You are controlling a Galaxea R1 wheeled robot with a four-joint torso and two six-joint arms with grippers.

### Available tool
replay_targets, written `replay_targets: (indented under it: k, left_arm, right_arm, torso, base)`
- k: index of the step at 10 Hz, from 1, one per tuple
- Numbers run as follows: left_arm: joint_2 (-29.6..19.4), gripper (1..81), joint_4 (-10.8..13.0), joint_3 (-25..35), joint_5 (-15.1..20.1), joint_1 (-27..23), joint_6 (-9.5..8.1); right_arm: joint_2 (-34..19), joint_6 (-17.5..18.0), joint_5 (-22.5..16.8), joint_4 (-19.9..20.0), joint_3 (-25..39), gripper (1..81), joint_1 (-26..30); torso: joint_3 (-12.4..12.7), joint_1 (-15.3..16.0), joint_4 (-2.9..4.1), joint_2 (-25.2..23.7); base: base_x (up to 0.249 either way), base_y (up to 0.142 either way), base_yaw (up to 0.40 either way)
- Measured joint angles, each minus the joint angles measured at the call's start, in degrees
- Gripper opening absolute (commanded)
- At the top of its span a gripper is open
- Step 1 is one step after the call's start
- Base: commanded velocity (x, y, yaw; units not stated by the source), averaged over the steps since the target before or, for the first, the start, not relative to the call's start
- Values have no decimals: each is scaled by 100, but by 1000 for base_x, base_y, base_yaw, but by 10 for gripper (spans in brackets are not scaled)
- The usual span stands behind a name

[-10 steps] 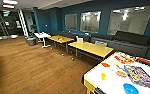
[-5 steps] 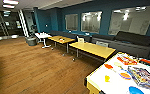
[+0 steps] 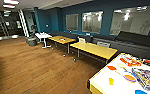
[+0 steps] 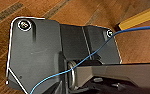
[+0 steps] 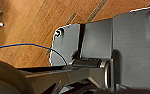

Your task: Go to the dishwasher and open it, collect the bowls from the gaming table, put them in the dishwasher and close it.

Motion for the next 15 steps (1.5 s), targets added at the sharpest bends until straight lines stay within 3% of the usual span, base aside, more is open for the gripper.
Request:
replay_targets:
  k: [4, 15]
  left_arm:
    - [0, 811, 0, -6, 2, 13, -1]
    - [1, 811, 0, -17, 11, 13, -1]
  right_arm:
    - [2, 0, -2, 0, 0, 811, 6]
    - [20, 0, -22, 0, -1, 811, 11]
  torso:
    - [0, 0, 0, 0]
    - [0, 1, 0, 0]
  base:
    - [81, 31, 0]
    - [0, 0, -12]
